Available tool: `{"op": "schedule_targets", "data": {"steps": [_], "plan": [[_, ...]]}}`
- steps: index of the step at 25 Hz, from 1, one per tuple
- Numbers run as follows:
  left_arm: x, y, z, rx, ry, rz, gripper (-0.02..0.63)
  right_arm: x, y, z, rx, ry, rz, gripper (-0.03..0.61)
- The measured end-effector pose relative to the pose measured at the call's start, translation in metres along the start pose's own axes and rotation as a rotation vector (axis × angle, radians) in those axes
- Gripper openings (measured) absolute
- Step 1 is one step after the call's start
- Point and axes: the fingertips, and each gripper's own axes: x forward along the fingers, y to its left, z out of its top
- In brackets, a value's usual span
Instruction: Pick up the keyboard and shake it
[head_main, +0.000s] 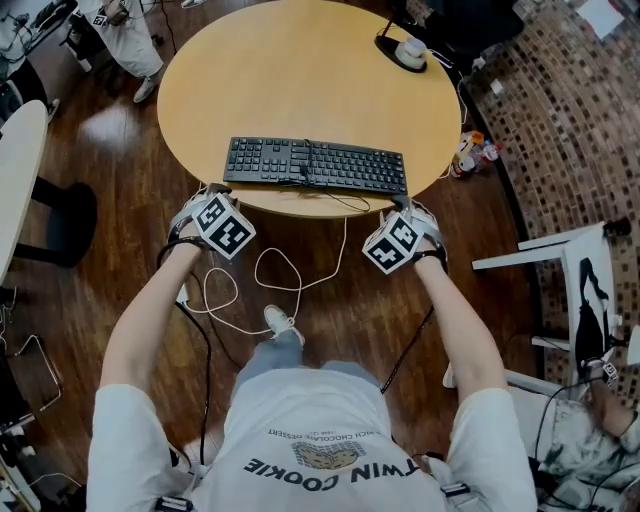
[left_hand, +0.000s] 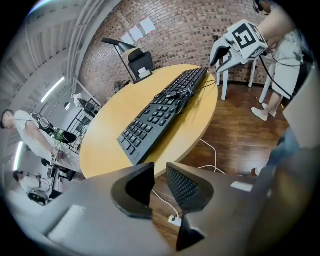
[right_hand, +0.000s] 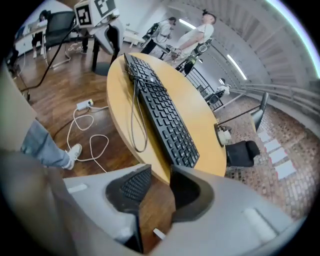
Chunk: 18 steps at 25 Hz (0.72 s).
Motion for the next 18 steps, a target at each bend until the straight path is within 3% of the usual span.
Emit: {"op": "schedule_targets", "data": {"steps": [6, 18], "plan": [[-0.042, -0.064, 0.023, -0.080, -0.054, 0.024, 0.043, -0.055, 0.039, -0.028, 0.147, -0.118, 0.061, 0.112], [-0.167, -0.257, 0.079, -0.300, -0.263, -0.028, 0.018, -0.190, 0.136, -0.126, 0.325, -0.325, 0.125, 0.074]]}}
